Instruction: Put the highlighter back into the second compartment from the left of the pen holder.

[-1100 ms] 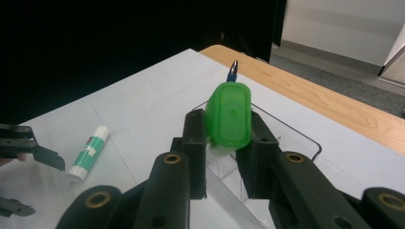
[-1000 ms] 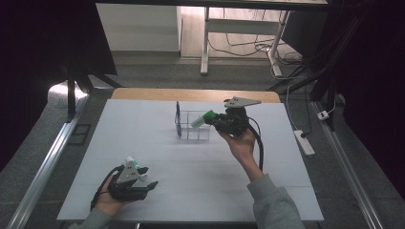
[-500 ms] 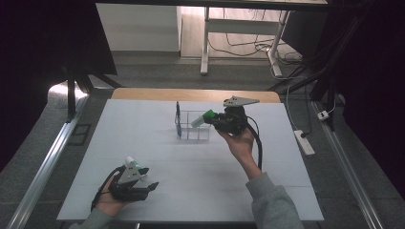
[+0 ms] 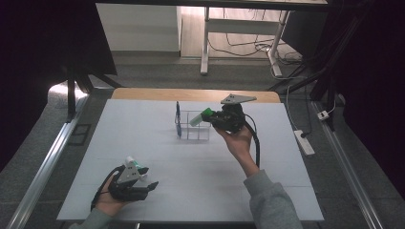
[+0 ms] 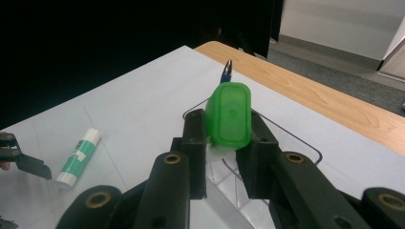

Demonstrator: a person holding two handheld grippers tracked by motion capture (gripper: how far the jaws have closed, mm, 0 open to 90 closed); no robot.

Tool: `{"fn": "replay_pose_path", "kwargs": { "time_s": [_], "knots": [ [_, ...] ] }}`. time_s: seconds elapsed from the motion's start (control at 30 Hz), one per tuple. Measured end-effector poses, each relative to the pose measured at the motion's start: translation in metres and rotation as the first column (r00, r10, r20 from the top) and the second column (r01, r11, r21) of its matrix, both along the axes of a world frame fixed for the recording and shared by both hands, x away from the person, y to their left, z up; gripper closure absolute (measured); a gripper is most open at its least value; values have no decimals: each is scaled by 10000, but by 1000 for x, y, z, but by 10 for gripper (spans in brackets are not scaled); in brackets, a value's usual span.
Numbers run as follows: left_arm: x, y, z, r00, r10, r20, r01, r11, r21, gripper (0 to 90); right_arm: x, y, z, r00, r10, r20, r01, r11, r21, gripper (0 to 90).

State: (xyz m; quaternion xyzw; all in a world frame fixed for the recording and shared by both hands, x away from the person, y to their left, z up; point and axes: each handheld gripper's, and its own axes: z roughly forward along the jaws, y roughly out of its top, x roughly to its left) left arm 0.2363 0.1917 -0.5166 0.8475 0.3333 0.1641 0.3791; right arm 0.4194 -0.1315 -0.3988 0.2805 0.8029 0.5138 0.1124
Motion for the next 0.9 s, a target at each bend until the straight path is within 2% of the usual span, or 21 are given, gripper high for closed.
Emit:
{"fn": "replay_pose_path", "kwargs": {
  "time_s": [0.43,0.67,0.9],
  "knots": [
    [0,1,1,10000,13,2,-13,10000,-54,358,7,2,8,9998,-160,84,160,9999,-24,747],
    [0,1,1,10000,32,16,-32,10000,-73,358,15,2,11,9992,-368,126,370,9991,-213,747],
    [0,1,1,10000,24,10,-24,10000,-71,359,26,5,5,9985,-524,-144,516,9974,-512,745]
  ]
}}
